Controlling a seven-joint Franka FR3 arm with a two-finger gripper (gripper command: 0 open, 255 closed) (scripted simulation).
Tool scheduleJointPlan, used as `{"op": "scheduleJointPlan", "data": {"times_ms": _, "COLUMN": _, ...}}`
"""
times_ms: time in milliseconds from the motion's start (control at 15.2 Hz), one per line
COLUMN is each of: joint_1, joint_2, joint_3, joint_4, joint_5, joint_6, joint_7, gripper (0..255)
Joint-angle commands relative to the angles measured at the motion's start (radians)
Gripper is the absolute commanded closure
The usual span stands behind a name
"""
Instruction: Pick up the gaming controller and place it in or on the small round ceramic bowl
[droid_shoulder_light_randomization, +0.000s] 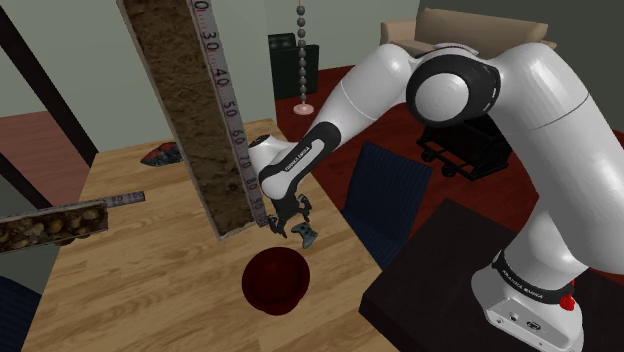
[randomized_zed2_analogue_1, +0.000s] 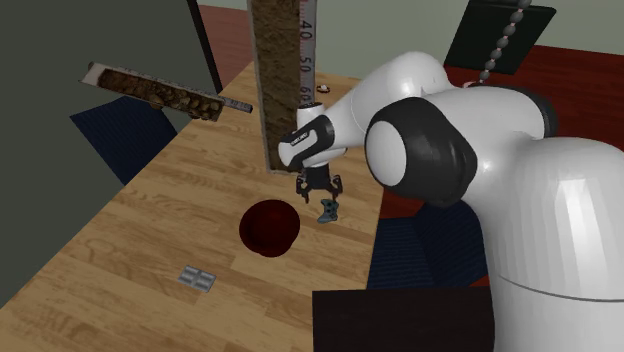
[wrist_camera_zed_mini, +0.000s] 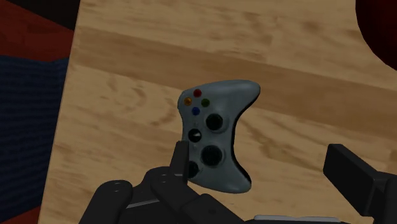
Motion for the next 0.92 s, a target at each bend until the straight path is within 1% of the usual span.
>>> {"op": "scheduleJointPlan", "data": {"times_ms": 0, "joint_1": 0.003, "joint_2": 0.016, "joint_3": -0.001, "joint_4": -0.003, "joint_5": -0.002, "joint_6": 0.019, "joint_7": 0.004, "gripper": 0}}
{"op": "scheduleJointPlan", "data": {"times_ms": 264, "joint_1": 0.005, "joint_2": 0.041, "joint_3": -0.004, "joint_4": -0.014, "joint_5": -0.006, "joint_6": 0.055, "joint_7": 0.006, "gripper": 0}}
{"op": "scheduleJointPlan", "data": {"times_ms": 726, "joint_1": 0.005, "joint_2": 0.041, "joint_3": -0.004, "joint_4": -0.014, "joint_5": -0.006, "joint_6": 0.055, "joint_7": 0.006, "gripper": 0}}
{"op": "scheduleJointPlan", "data": {"times_ms": 792, "joint_1": 0.005, "joint_2": 0.041, "joint_3": -0.004, "joint_4": -0.014, "joint_5": -0.006, "joint_6": 0.055, "joint_7": 0.006, "gripper": 255}}
{"op": "scheduleJointPlan", "data": {"times_ms": 858, "joint_1": 0.005, "joint_2": 0.041, "joint_3": -0.004, "joint_4": -0.014, "joint_5": -0.006, "joint_6": 0.055, "joint_7": 0.006, "gripper": 255}}
